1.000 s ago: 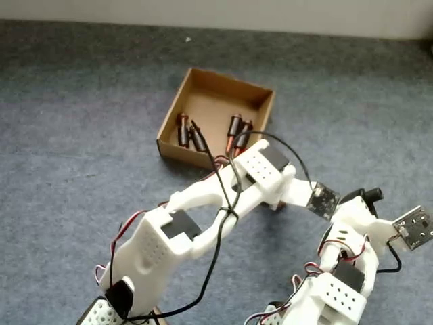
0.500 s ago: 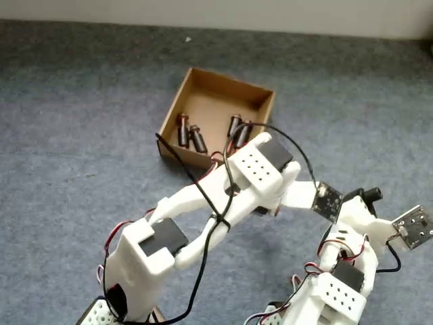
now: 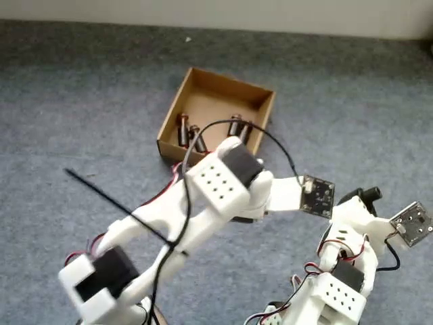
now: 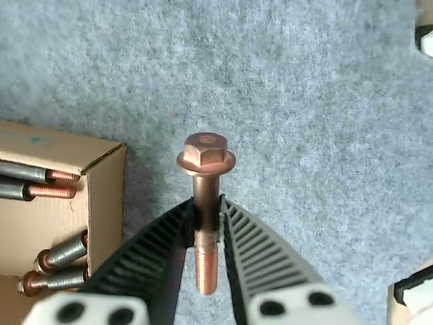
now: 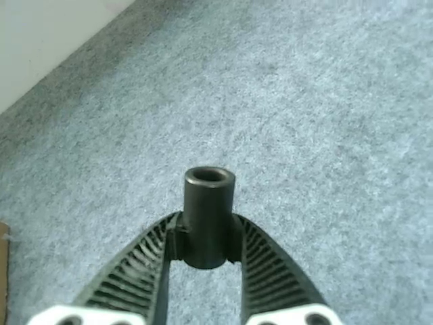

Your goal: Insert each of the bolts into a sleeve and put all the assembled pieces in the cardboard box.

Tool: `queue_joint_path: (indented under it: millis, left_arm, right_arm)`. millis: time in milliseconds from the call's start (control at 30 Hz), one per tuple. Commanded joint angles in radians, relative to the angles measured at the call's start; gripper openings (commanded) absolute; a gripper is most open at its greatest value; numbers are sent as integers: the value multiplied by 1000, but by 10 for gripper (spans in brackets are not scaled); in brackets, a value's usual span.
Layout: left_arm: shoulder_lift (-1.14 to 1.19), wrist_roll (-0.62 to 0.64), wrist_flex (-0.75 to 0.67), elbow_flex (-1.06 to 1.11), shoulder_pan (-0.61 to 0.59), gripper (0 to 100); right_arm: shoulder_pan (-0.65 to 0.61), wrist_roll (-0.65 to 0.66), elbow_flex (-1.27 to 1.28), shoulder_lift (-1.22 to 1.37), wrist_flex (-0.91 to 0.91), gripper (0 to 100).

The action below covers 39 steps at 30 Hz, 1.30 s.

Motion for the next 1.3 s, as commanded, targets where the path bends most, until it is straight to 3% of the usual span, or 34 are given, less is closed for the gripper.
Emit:
queue_joint_path:
  millis: [0,167,500,767,933,1067,1267]
  left_arm:
    - [-217,55,-89,150,-1,6]
    - [-455,129,-204,352,-45,6]
    - [-828,331,-439,674,-166,6]
    - [-1122,532,-651,947,-249,6]
    - [-1340,592,-772,1127,-358,6]
    - [-1534,601,-807,1225,-463,6]
    - [-1805,718,-812,1340,-552,6]
  right_arm:
    - [-1,15,-19,-18,-25,4]
    - [-13,17,-19,-18,-25,4]
    - [-186,51,-16,-18,-22,4]
    - [-410,206,-19,-18,-22,4]
    - [-536,222,-21,-18,-22,4]
    - [-653,226,-21,-18,-22,4]
    - [-872,341,-21,-18,-25,4]
